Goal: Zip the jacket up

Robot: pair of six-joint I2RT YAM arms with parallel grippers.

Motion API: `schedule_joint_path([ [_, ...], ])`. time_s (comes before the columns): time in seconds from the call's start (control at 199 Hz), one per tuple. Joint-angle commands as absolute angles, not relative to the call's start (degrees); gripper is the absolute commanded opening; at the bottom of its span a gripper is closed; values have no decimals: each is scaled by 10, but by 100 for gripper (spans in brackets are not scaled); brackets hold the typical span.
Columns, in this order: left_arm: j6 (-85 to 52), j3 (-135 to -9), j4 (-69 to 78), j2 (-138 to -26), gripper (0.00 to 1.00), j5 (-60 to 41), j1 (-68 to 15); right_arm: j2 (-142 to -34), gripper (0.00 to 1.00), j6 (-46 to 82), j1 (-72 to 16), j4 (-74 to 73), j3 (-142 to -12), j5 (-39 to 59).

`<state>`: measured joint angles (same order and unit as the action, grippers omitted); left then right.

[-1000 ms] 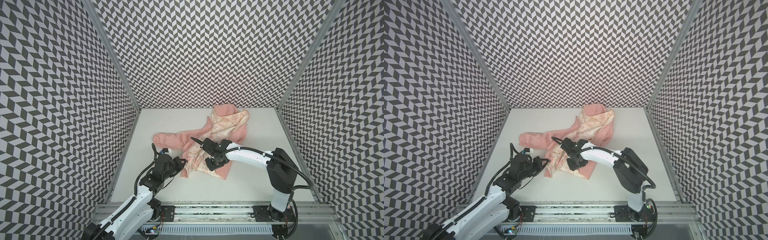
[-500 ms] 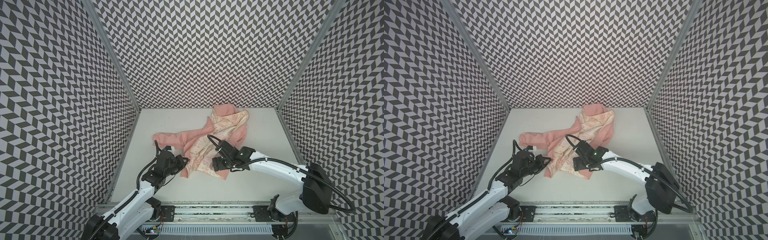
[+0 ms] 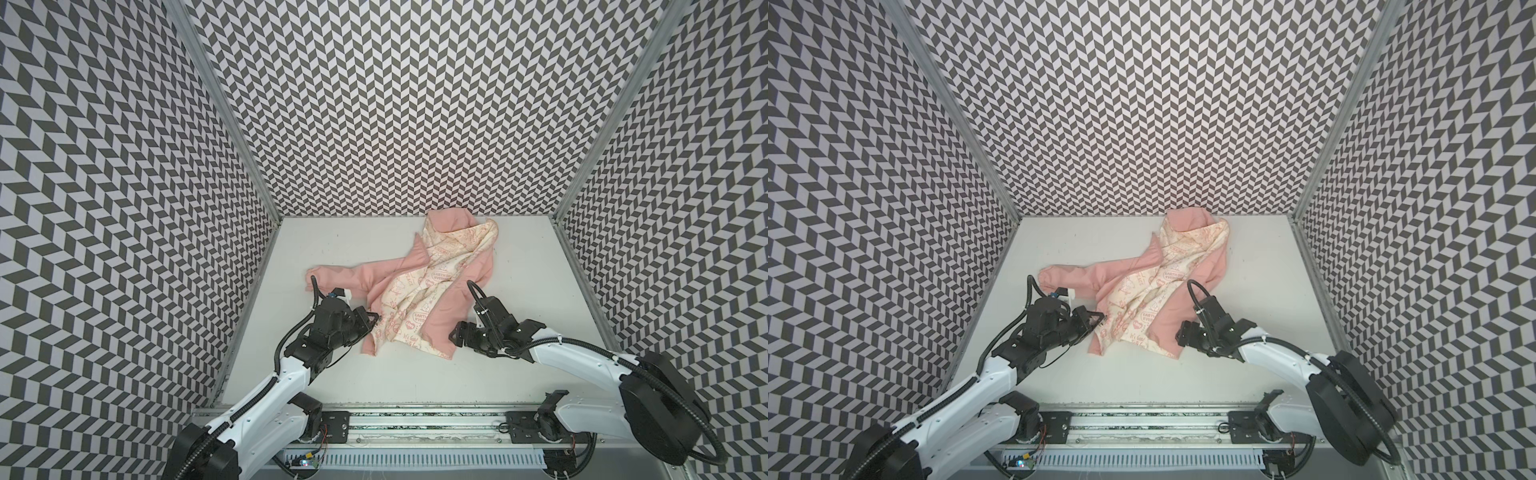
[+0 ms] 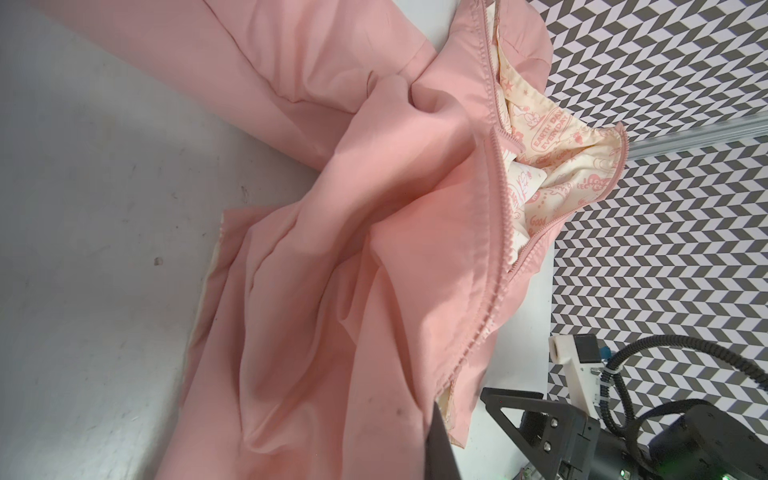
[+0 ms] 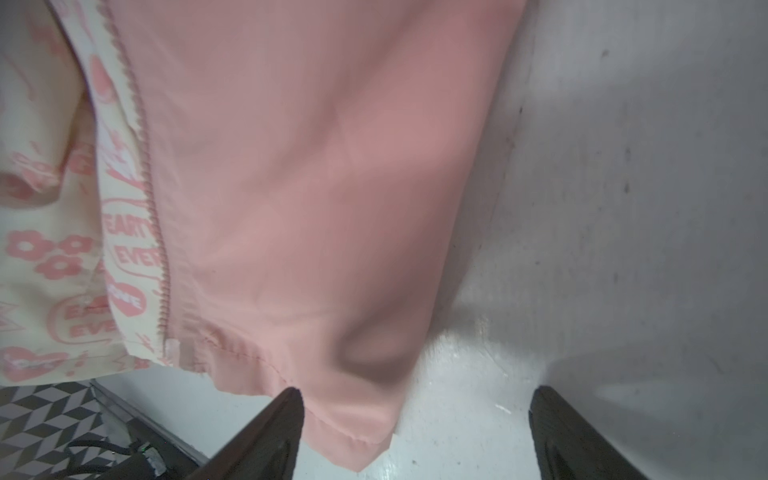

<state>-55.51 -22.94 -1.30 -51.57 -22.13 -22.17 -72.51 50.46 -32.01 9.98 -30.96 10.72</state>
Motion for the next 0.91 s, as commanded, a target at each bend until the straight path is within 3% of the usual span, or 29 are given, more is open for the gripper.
schedule_joint_path([
  [0.0, -549, -246, -10, -519, 0, -223, -223, -744, 82, 532, -296, -5, -291, 156],
  [0.191, -548, -256, -11, -529, 0, -221, -229, -799, 71, 540, -283, -72, -285, 187],
  [0.317, -547, -264, -13, -537, 0, -217, -236, -825, 54, 540, -274, -97, -287, 203],
  [0.438, -546, -270, -15, -545, 0, -210, -247, -815, 23, 526, -253, -83, -287, 218],
  [0.529, -544, -276, -18, -551, 0, -197, -264, -786, 0, 488, -232, 13, -314, 208],
  [0.746, -540, -306, -11, -592, 0, -154, -344, -707, 0, 365, -170, 289, -416, 105],
  [0.902, -538, -332, 20, -643, 0, -146, -413, -687, 0, 301, -129, 405, -484, 8],
])
